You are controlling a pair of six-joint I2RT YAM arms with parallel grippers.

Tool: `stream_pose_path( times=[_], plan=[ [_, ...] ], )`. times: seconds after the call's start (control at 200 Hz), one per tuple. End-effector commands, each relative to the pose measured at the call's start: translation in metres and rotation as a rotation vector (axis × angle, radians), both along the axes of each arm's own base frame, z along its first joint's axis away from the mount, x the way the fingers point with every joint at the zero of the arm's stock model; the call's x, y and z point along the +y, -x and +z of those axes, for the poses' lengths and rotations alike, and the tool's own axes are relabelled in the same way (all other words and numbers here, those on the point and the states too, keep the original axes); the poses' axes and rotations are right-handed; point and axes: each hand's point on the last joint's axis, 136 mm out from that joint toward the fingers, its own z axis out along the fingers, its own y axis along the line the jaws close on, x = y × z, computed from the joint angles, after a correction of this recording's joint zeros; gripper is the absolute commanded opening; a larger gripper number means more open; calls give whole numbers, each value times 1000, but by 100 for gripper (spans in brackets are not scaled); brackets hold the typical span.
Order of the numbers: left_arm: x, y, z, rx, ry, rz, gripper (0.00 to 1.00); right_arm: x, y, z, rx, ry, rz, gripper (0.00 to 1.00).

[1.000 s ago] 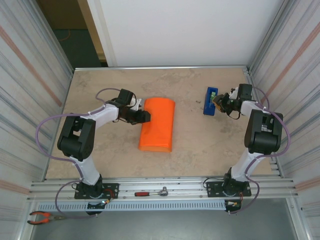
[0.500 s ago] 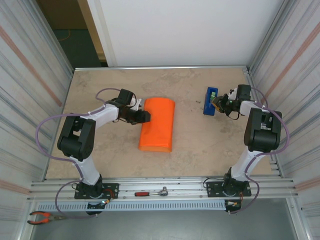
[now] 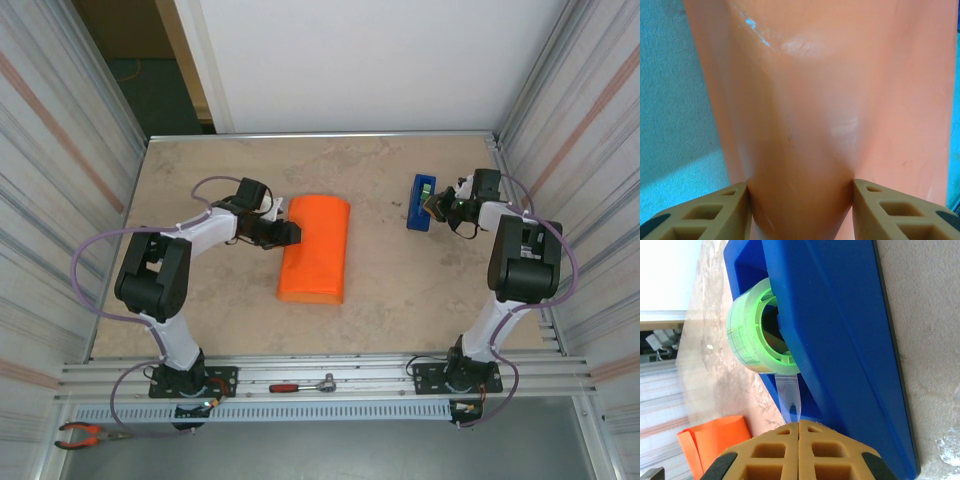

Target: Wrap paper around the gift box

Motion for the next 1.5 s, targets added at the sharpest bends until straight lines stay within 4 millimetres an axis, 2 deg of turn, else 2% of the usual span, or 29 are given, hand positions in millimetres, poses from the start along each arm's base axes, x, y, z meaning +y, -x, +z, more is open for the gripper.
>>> stream_pose_path(
  times=[0.0, 0.281, 0.636, 0.982, 1.227, 1.493],
  plan=[
    [20, 48, -67, 182, -212, -39, 50, 11, -3, 14, -30, -41, 36, 0],
    [20, 49, -67, 185, -213, -36, 50, 17, 2, 44, -99, -96, 22, 0],
    [20, 50, -68, 189, -215, -40, 50, 22, 20, 51, -121, -135, -8, 0],
    [19, 50, -69, 189, -218, -43, 50, 25, 31, 67, -150, -147, -18, 0],
    [19, 51, -70, 192, -223, -46, 49, 25, 46, 54, -112, -131, -42, 0],
    [19, 51, -70, 190, -226, -47, 50, 19, 61, 21, -43, -95, -85, 0]
  ],
)
